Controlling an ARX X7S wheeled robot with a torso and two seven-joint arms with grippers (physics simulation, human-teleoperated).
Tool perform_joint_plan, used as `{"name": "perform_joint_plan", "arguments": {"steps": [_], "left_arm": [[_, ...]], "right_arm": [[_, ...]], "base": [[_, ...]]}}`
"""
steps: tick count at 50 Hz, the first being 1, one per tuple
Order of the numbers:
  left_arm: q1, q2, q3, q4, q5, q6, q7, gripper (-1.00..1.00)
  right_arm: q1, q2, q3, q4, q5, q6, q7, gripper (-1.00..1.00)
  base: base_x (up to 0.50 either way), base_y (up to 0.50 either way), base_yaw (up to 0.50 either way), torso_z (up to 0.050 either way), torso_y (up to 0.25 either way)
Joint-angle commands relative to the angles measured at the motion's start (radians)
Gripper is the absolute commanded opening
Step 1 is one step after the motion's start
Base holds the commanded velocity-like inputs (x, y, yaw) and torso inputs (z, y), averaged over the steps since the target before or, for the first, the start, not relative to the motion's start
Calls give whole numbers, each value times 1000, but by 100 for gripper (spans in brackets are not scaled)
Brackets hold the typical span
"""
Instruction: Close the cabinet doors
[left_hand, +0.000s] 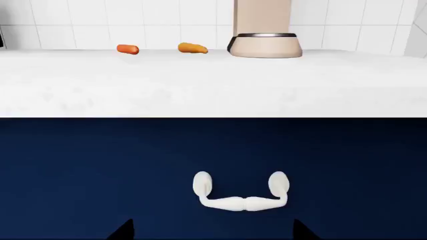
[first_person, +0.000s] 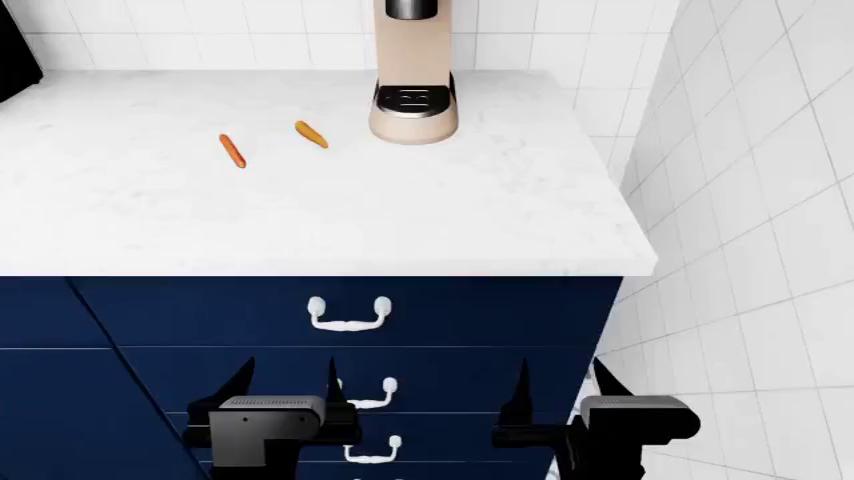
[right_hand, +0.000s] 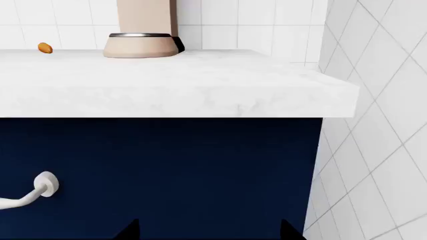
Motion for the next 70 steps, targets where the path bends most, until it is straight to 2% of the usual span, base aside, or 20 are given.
{"name": "perform_joint_plan", "arguments": {"steps": [1,10,12,14,15,18,20,21,24,25,27,28,30,32,35,37,38,40,56,70], "left_arm": [[-1,-15,19,-2,-15,-2,-19,100],[-4,-42,51,-4,-44,-3,-53,100],[11,-55,53,84,-81,-118,-39,100],[22,-60,56,106,-89,-75,-33,100],[35,-49,8,256,-101,-16,-83,100],[10,-70,-71,706,-273,-319,-174,100],[-148,-108,-176,971,-477,-608,-282,100],[-210,-123,-221,1024,-557,-689,-329,100],[-496,-534,-176,1047,-1007,-519,-779,100],[-595,-595,-184,1046,-1157,-510,-929,100],[-668,-687,-144,1047,-1201,-431,-1142,100],[-639,-813,-6,1047,-1115,-297,-1143,100],[-560,-902,163,1047,-984,-132,-1158,100],[-577,-919,237,1045,-958,-106,-1164,100],[-720,-997,259,1043,-1008,-44,-1247,100],[-779,-1014,278,1046,-1027,-23,-1283,100],[-818,-1083,393,1047,-919,57,-1306,100],[-868,-1140,547,1047,-881,166,-1339,100],[-915,-1173,612,1037,-900,206,-1383,100],[-933,-1170,629,1001,-969,187,-1397,100]], "right_arm": [[-1,18,-27,-3,-5,3,25,100],[2,42,-45,-7,42,3,60,100],[-7,36,-40,-79,111,37,43,100],[-20,48,-53,-184,110,89,53,100],[-32,58,-56,-334,146,158,52,100],[11,87,-100,-784,87,430,110,100],[252,147,-148,-1047,87,720,167,100],[402,297,-229,-1047,237,726,317,100],[852,747,-679,-1047,687,414,767,100],[1002,897,-829,-1047,837,306,917,100],[1302,1138,-1129,-1047,913,116,1217,100],[1452,1180,-1279,-1047,874,27,1367,100],[1752,1225,-1579,-1047,790,-108,1516,100],[2052,1238,-1879,-1047,752,-199,1568,100],[2197,1243,-2268,-1047,751,-234,1570,100],[2214,1246,-2293,-1047,744,-244,1570,100],[2223,1248,-2308,-1047,734,-254,1570,100],[2240,1253,-2333,-1047,722,-272,1570,100],[2169,1336,-2290,-1047,699,-276,1569,100],[2029,1302,-2166,-1046,700,-206,1567,100]], "base": [[0,0,0,0,0],[0,0,0,0,0],[0,0,0,0,0],[0,0,0,0,0],[0,0,0,0,0],[0,0,0,0,0],[0,0,0,0,0],[0,0,0,0,0],[0,0,0,0,0],[0,0,0,0,0],[0,0,0,0,0],[0,0,0,0,0],[0,0,0,0,0],[0,0,0,0,0],[0,0,0,0,0],[0,0,0,0,0],[0,0,0,0,0],[0,0,0,0,0],[119,-249,0,0,0],[71,-117,0,0,0]]}}
